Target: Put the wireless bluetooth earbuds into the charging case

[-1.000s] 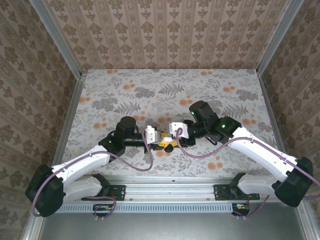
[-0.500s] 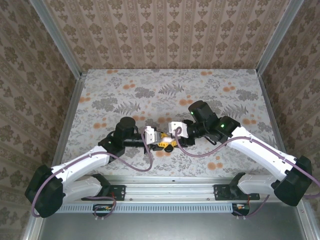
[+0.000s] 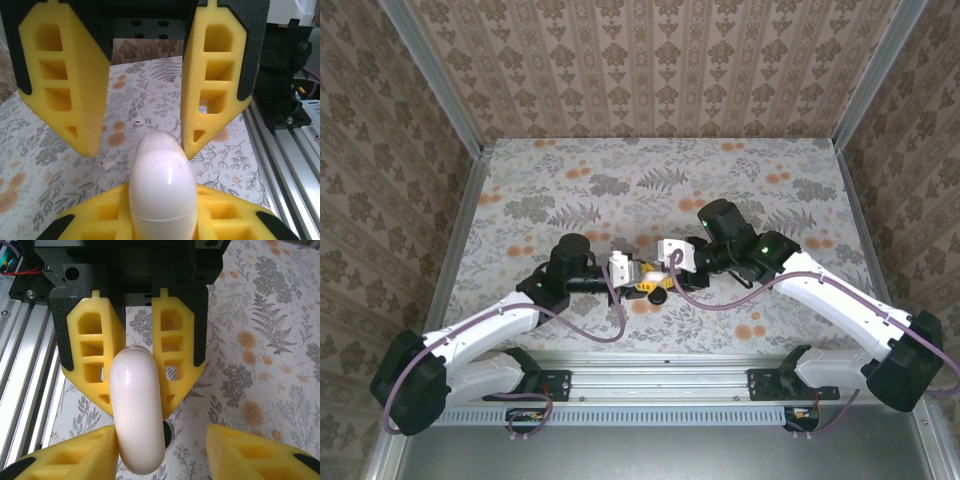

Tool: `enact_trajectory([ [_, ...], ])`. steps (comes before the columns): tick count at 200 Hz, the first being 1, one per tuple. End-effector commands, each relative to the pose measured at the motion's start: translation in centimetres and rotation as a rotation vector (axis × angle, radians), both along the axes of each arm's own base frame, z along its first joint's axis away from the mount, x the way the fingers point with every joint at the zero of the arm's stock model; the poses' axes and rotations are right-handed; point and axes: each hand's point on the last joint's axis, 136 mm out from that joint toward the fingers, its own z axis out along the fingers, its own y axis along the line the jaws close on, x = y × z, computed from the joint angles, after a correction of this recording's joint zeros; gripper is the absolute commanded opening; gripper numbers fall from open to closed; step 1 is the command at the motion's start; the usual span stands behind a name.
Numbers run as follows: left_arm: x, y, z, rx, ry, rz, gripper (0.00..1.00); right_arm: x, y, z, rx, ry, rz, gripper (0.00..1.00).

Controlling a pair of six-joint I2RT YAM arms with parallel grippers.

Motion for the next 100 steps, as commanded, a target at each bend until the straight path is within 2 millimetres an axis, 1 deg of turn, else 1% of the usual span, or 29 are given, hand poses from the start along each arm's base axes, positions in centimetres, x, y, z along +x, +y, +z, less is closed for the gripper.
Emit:
enact_trajectory([
  [1, -1.2, -0.1, 0.7, -0.033, 0.007, -0.058, 0.19, 2.5, 0.0, 2.8, 0.058, -0.088, -0.065, 0.49],
  [46, -0.8, 0.2, 0.6, -0.042, 0.001, -0.032, 0.19, 3.8, -0.8, 3.3, 0.068, -0.104, -0.102, 0.49],
  [72, -0.7, 0.3, 0.7, -0.043, 0.003, -0.024, 0.19, 4.2, -0.9, 3.7, 0.091, -0.112, -0.111, 0.49],
  [100, -0.5, 0.4, 0.8, -0.051, 0.003, -0.021, 0.18, 4.5, -0.8, 3.7, 0.100, -0.111, -0.110, 0.50],
])
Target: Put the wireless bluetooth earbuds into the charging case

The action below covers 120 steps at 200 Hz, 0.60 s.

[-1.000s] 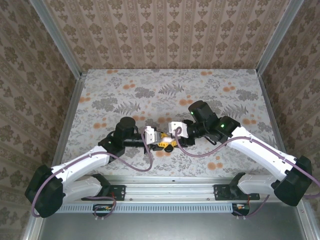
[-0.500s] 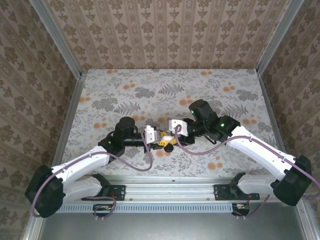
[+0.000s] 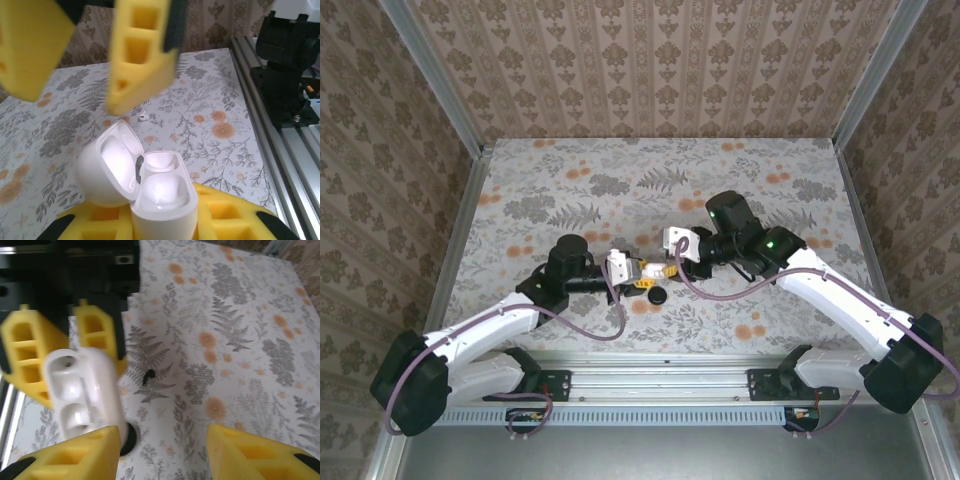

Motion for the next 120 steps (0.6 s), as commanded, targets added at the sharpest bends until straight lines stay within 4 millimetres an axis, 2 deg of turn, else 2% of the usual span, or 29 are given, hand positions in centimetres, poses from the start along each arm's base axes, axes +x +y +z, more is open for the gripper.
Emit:
enact_trajectory([
  [1, -0.9, 0.0, 1.4, -0.050, -0.009, -0.043, 0.18, 1.2, 0.3, 1.8, 0.037, -0.055, -0.019, 0.50],
  [42, -0.3, 0.2, 1.5, -0.076, -0.003, -0.019, 0.18, 1.0, 0.5, 1.9, 0.055, -0.044, -0.009, 0.50],
  [73, 0.9, 0.6, 1.4, -0.126, 0.012, 0.030, 0.18, 0.8, 0.4, 2.5, 0.084, -0.035, -0.019, 0.51],
  [101, 2.1, 0.9, 1.1, -0.167, 0.028, 0.082, 0.18, 1.5, -0.4, 3.1, 0.136, 0.024, -0.108, 0.51],
  [120, 2.7, 1.0, 0.8, -0.198, 0.041, 0.115, 0.18, 2.1, -1.0, 2.8, 0.156, 0.087, -0.178, 0.51],
])
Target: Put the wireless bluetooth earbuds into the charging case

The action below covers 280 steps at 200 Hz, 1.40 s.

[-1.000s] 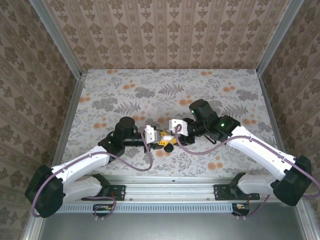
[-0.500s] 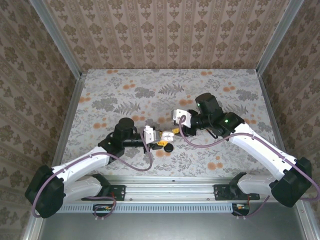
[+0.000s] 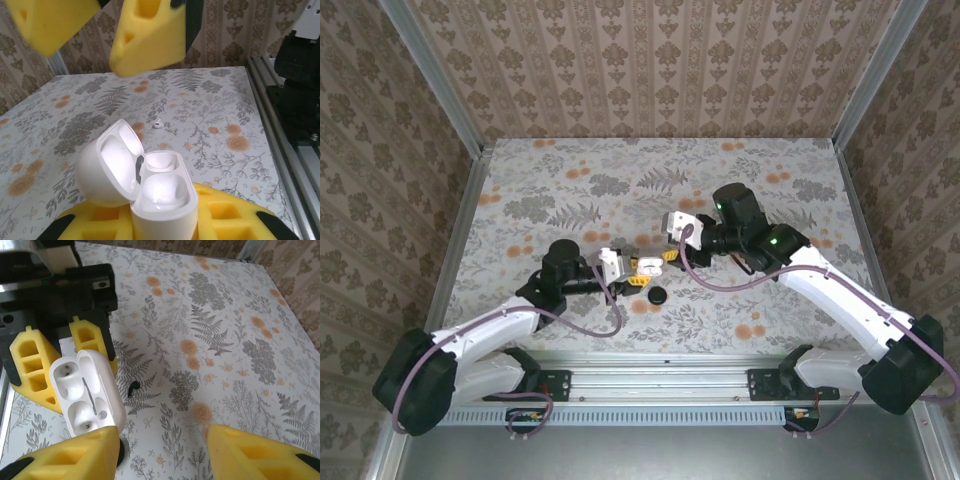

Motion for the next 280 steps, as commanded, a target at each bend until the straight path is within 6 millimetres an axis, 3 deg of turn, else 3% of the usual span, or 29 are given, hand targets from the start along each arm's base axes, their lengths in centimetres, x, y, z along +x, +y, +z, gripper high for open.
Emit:
enact_trajectory([
  [1, 0.7, 0.1, 1.4, -0.096, -0.010, 0.032, 0.18, 0.4, -0.6, 1.3, 0.081, 0.067, -0.081, 0.51],
  [35, 1.4, 0.2, 0.5, -0.149, 0.020, 0.079, 0.17, 1.2, -1.3, 0.0, 0.082, 0.173, -0.167, 0.51],
  [86, 1.5, 0.1, -0.1, -0.182, 0.075, 0.080, 0.17, 1.6, -3.2, -2.4, -0.056, 0.252, -0.188, 0.54],
  [192, 1.4, 0.2, -1.6, -0.156, 0.103, 0.081, 0.17, 2.9, -9.1, -6.1, -0.431, 0.112, -0.020, 0.60],
  [234, 1.4, 0.0, -1.6, -0.149, 0.112, 0.073, 0.17, 4.9, -11.8, -10.8, -0.702, 0.138, 0.087, 0.61],
  [280, 1.5, -0.2, -1.3, -0.144, 0.109, 0.059, 0.17, 6.6, -12.9, -14.2, -0.845, 0.140, 0.248, 0.57],
])
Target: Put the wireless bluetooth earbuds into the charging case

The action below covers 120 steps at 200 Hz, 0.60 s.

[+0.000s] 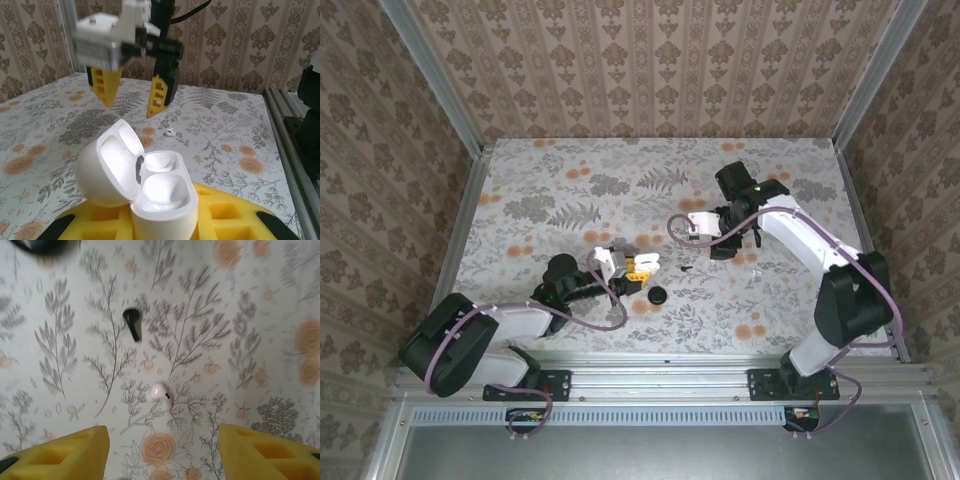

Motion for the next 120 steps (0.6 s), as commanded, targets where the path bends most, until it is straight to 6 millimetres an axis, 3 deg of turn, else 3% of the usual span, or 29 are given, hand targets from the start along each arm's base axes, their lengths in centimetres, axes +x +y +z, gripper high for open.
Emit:
enact_trajectory([
  [1, 0.1, -0.2, 1.0, -0.019, -0.012, -0.020, 0.17, 0.5, -1.4, -0.6, -0.109, 0.020, 0.136, 0.57],
  [49, 0.0, 0.0, 1.0, -0.002, -0.014, -0.024, 0.17, 2.3, -1.1, -3.0, -0.163, 0.043, 0.280, 0.48],
  [120, -0.1, -0.3, 0.5, 0.002, 0.002, -0.054, 0.18, 4.0, -1.6, -6.9, -0.249, 0.057, 0.396, 0.47],
])
